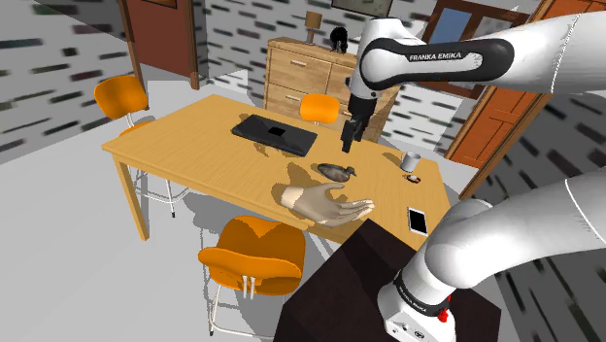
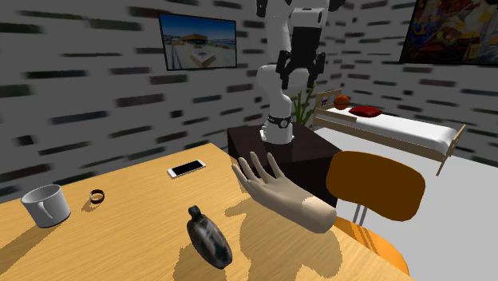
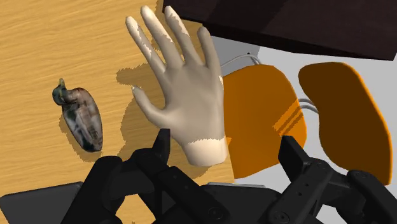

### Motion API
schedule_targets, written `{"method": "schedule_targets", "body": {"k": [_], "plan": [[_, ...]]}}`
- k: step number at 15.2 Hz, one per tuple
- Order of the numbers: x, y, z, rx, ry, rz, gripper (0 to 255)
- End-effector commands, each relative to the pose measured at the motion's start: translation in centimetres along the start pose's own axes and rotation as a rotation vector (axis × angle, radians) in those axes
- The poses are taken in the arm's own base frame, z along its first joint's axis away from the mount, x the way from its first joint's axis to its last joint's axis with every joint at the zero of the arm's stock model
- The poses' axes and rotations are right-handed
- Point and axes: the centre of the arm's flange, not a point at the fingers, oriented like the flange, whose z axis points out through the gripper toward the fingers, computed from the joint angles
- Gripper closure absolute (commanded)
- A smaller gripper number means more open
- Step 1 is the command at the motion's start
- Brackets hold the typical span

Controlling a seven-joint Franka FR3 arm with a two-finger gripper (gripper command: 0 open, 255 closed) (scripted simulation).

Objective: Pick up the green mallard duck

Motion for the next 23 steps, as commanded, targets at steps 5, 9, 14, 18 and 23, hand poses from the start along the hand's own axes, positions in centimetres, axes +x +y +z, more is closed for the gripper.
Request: {"method": "schedule_targets", "body": {"k": [5, 9, 14, 18, 23], "plan": [[3.7, 5.2, 4.9, 0.001, -0.013, -0.006, 0], [6.2, 8.6, 8.2, 0.002, -0.023, -0.009, 0], [9.3, 12.8, 12.4, 0.003, -0.035, -0.014, 0], [11.7, 16.2, 15.8, 0.004, -0.045, -0.017, 0], [14.7, 20.4, 20.0, 0.005, -0.057, -0.021, 0]]}}
